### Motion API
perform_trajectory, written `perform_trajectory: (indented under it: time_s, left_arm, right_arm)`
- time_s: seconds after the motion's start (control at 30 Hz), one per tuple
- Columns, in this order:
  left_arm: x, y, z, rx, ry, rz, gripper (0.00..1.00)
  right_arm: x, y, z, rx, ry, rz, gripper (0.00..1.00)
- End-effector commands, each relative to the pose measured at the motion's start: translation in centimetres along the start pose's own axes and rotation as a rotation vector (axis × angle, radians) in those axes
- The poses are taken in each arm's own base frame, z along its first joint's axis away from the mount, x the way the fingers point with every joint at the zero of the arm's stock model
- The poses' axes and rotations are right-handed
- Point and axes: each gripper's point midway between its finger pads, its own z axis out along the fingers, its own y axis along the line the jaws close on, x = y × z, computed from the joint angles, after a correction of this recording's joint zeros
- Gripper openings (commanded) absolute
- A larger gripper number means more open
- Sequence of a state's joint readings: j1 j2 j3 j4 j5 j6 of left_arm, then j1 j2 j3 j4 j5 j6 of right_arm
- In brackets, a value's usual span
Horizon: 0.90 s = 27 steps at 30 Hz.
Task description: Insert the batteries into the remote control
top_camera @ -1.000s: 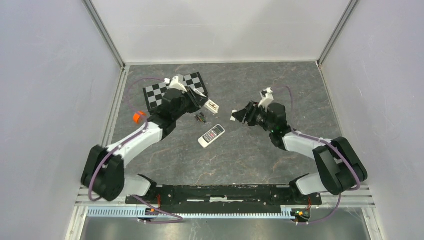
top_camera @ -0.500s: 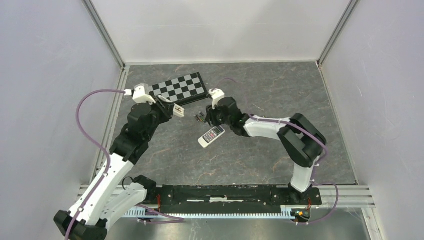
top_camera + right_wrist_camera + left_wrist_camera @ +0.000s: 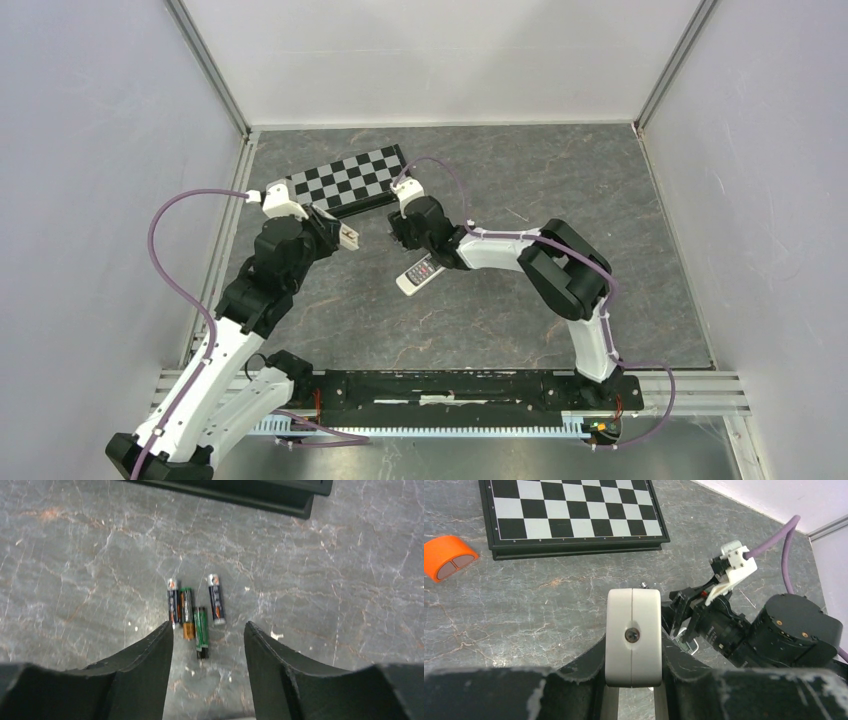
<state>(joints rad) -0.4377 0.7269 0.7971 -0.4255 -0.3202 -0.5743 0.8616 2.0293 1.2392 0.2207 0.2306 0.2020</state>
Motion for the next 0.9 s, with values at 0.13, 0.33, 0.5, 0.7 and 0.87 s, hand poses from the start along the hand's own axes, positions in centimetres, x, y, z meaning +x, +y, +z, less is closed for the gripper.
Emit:
perform_trajectory:
  time_s: [0.13,0.33,0.5,0.7,0.87]
  left_arm:
    - [-0.9,0.5,0.1,-0.022,-0.032,0.039,0.02]
    - [-0.7,0.3,0.5,-0.024,-0.018,0.046,0.02]
    - [-0.6,0.3,0.7,-0.027,-0.014,0.048,0.02]
    - [-0.7,0.1,1.0,-0.022,-0.012,0.049,0.02]
    - [-0.6,0.1,1.0,-0.020,-0.010,0.050,0.02]
  right_arm:
    - [-2.3,-0.6,2.6,0.082,-0.048,0.008,0.45]
    - [-2.2,-0.8,3.7,0.101,-0.037,-0.010,0.38]
    - [-1.3,-1.3,4.5,0.115,-0.010,-0.002,0.34]
    - [-0.2,-1.8,5.4,0.149,0.048,0.023,0.28]
    - [0.8,-2.4,5.4,0.178,0.079,0.026,0.24]
